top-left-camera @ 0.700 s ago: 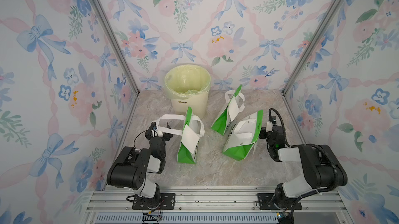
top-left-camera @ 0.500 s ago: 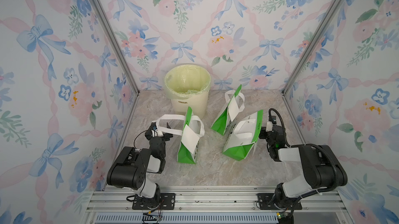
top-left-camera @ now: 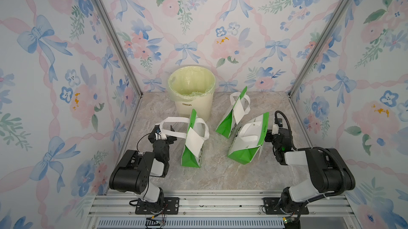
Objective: Shred takeout receipts and throw away
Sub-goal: Pick up the takeout bag from the center of the board.
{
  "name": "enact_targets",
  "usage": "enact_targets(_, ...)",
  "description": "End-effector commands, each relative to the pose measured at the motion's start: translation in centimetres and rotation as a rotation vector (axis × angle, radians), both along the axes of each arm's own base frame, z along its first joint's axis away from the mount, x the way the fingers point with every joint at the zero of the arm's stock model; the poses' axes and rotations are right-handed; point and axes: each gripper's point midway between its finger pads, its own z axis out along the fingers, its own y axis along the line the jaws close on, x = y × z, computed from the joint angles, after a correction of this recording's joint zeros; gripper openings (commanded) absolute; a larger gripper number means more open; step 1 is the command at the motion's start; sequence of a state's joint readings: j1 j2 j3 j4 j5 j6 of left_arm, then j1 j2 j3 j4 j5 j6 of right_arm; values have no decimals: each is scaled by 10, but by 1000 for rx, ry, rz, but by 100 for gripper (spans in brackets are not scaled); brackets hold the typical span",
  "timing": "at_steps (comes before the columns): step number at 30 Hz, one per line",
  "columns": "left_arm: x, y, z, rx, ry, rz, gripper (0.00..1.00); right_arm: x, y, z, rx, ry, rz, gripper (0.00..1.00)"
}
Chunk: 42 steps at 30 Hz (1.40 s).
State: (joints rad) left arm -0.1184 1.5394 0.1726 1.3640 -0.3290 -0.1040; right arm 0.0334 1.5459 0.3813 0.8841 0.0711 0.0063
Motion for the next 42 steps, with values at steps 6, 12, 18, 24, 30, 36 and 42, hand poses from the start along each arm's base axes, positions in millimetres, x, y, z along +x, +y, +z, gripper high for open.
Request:
enact_targets(6,-20,6,31,0,-58,49,97,-16,-2,77,22,-50,-40,98)
enact_targets(12,-38,13,39,-75,3,84,98,-38,-1,112,151,103,-94,98)
enact_targets(18,-58,6,80,-171,14,34,98,-60,18,160,214,115,-14,98)
enact_targets(24,-64,-31,129,-282,83,-156,95,-80,61,212,154,104,123,98)
enact_targets(30,-75,-20,122,-288,220,-71,94,-95,111,243,107,103,281,100)
enact_targets(36,-92,11,102,-322,288,135,92,-129,222,239,-203,84,683,99)
enact_targets(42,-128,63,130,-262,269,453,91,-158,304,210,-267,85,929,99)
